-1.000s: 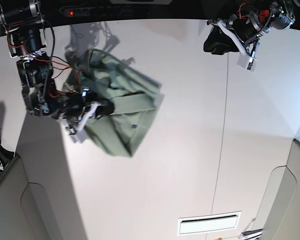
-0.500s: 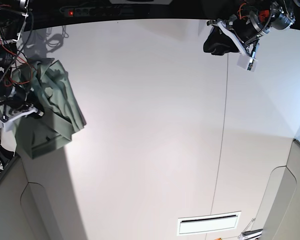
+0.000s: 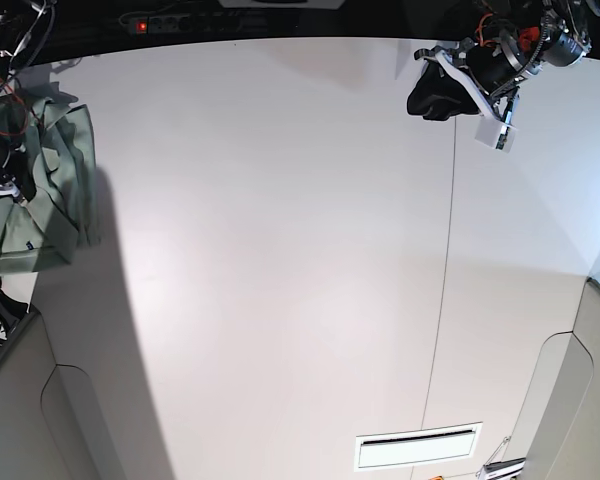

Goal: Fold the T-shirt properly

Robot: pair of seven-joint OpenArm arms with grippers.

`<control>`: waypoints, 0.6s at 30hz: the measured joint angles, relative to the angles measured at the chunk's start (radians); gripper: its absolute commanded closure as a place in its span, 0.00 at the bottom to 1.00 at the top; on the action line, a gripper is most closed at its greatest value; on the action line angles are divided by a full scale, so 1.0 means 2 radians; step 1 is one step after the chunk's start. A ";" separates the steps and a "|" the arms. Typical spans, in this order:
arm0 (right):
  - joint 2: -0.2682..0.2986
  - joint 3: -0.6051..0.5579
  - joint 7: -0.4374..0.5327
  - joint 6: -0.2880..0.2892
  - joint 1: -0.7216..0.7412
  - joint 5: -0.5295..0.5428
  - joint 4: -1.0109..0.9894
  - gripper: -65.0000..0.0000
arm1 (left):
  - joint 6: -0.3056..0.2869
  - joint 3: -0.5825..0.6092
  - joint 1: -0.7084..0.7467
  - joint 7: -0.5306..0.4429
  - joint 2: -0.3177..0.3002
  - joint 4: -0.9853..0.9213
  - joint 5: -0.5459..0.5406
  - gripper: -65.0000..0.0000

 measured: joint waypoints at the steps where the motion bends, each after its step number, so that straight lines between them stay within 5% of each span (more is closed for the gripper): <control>1: -0.002 0.005 0.001 0.000 -0.004 0.009 0.000 1.00 | 0.000 0.000 0.000 0.000 0.000 0.000 0.000 0.69; 8: -0.007 0.020 -0.006 0.000 -0.010 0.025 0.012 1.00 | 0.000 0.000 0.000 0.000 0.000 0.000 0.000 0.69; 14: -0.015 0.019 -0.025 -0.036 -0.006 -0.038 0.103 1.00 | 0.000 0.000 0.000 0.000 0.000 0.000 0.000 0.69; 18: -0.022 0.016 -0.046 -0.034 0.004 -0.069 0.183 1.00 | 0.000 0.000 0.000 0.000 0.000 0.000 0.000 0.69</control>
